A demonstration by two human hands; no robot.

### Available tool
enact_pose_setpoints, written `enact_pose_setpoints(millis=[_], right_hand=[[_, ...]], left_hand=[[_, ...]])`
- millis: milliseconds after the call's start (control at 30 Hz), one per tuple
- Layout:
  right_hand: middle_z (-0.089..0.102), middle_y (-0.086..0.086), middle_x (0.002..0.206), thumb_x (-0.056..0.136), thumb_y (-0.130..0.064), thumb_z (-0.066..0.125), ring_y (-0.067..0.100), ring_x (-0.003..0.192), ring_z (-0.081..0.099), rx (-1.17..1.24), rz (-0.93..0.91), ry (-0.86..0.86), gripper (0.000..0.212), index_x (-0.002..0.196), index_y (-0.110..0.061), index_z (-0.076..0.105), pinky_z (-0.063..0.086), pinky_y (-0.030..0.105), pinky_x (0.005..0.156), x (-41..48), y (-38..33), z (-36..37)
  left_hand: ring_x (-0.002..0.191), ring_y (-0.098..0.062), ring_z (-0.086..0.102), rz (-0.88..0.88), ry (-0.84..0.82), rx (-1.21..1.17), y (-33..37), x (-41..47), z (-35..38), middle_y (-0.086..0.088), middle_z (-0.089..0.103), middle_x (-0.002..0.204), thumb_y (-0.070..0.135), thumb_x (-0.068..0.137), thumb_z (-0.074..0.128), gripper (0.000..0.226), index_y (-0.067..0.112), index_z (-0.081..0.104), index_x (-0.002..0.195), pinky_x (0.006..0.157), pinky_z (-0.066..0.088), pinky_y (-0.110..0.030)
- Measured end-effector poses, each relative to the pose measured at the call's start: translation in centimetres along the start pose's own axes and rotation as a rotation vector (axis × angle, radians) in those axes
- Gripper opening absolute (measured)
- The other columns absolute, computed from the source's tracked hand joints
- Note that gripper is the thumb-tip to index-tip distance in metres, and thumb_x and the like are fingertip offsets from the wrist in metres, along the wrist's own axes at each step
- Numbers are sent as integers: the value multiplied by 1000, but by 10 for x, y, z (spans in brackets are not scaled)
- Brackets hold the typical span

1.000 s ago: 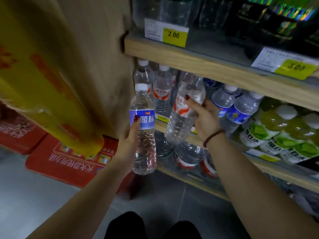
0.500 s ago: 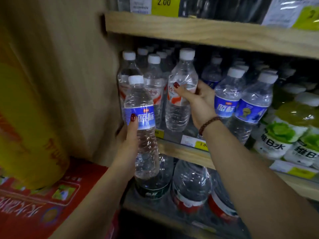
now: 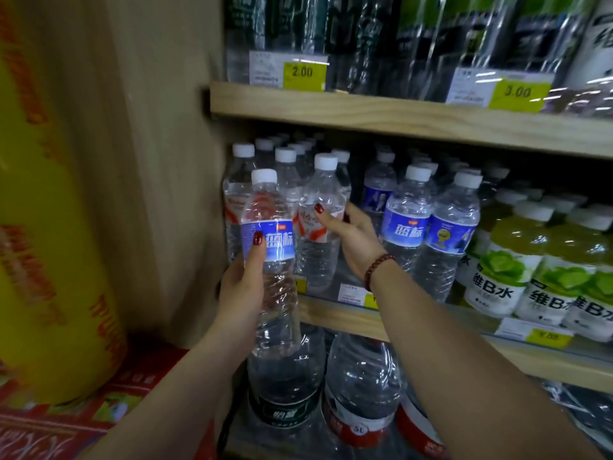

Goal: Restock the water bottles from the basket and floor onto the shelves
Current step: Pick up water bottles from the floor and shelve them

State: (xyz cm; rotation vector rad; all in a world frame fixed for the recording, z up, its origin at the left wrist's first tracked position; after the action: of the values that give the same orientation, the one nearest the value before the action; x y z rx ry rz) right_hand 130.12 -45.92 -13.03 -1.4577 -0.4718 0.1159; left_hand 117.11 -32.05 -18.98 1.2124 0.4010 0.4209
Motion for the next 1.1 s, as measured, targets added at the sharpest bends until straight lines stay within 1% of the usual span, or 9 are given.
enact_pose_setpoints(millis=[167, 333, 467, 533, 633, 767, 933, 1033, 1100], right_hand=[[64, 0, 124, 86, -38, 64, 14, 115, 59, -57, -9, 98, 51, 132, -19, 51, 43, 42, 104, -7, 14, -2], [64, -4, 115, 81, -25, 74, 12, 108, 58, -300, -88, 221, 54, 131, -17, 53, 50, 27, 91, -13, 16, -9], [65, 1, 114, 71, -29, 82, 14, 100, 61, -533, -92, 310, 48, 113, -16, 62, 50, 27, 84, -21, 31, -16], [68, 0, 109, 73, -25, 81, 9, 92, 60, -544, -110, 300, 43, 110, -15, 64, 48, 23, 79, -21, 28, -15], [69, -4, 102, 76, -22, 79, -1, 84, 60, -535, -108, 257, 39, 111, -15, 65, 52, 21, 80, -23, 26, -14], [71, -5, 104, 78, -19, 77, -7, 83, 59, -517, -97, 210, 38, 114, -16, 65, 51, 13, 75, -25, 27, -14], [70, -5, 110, 83, -22, 72, -1, 89, 59, -550, -105, 189, 38, 120, -18, 63, 45, 9, 74, -28, 26, -13], [68, -10, 103, 84, -20, 71, -7, 87, 58, -501, -127, 179, 37, 120, -17, 63, 44, 3, 69, -36, 19, -12], [67, -9, 103, 84, -20, 71, -2, 93, 61, -437, -161, 215, 36, 119, -15, 64, 47, 7, 78, -46, 14, -16]], left_hand=[[84, -26, 73, -6, -55, -27, -5, 0, 3, -8, 75, 98, 81, 54, 52, 87, 21, 64, 116, 70, 56, -38], [85, -27, 74, -14, -81, -7, -9, 5, 4, -7, 75, 96, 83, 54, 53, 85, 22, 66, 112, 81, 58, -48], [83, -30, 73, -34, -97, -42, -8, 6, 3, -9, 76, 93, 72, 73, 54, 64, 21, 66, 109, 83, 57, -50], [82, -31, 73, -35, -91, -46, -8, 7, 2, -10, 76, 91, 73, 67, 55, 67, 20, 67, 107, 81, 57, -50], [85, -32, 73, -21, -85, -66, -8, 8, -1, -10, 75, 93, 69, 79, 55, 59, 19, 66, 109, 85, 56, -53], [88, -26, 73, 7, -91, -59, -8, 6, 1, -7, 75, 99, 79, 62, 58, 78, 22, 66, 115, 83, 57, -48], [86, -27, 73, 12, -92, -34, -5, 0, 5, -7, 75, 97, 65, 82, 53, 55, 22, 64, 114, 81, 57, -47], [90, -26, 72, 68, -107, -17, 2, -4, 12, -6, 75, 101, 53, 90, 52, 42, 22, 63, 117, 83, 56, -45], [93, -26, 71, 79, -121, -18, 6, -5, 17, -5, 73, 105, 52, 90, 53, 40, 25, 62, 119, 87, 55, -48]])
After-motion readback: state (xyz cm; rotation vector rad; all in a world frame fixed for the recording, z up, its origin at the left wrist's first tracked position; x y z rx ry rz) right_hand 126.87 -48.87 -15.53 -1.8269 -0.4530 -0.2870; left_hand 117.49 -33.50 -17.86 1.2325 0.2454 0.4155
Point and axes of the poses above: each hand's wrist, its own x-axis towards the middle knuckle, its own z-axis out of the palm, y = z × x, the point moved 8 cm from there along x, towards the middle knuckle
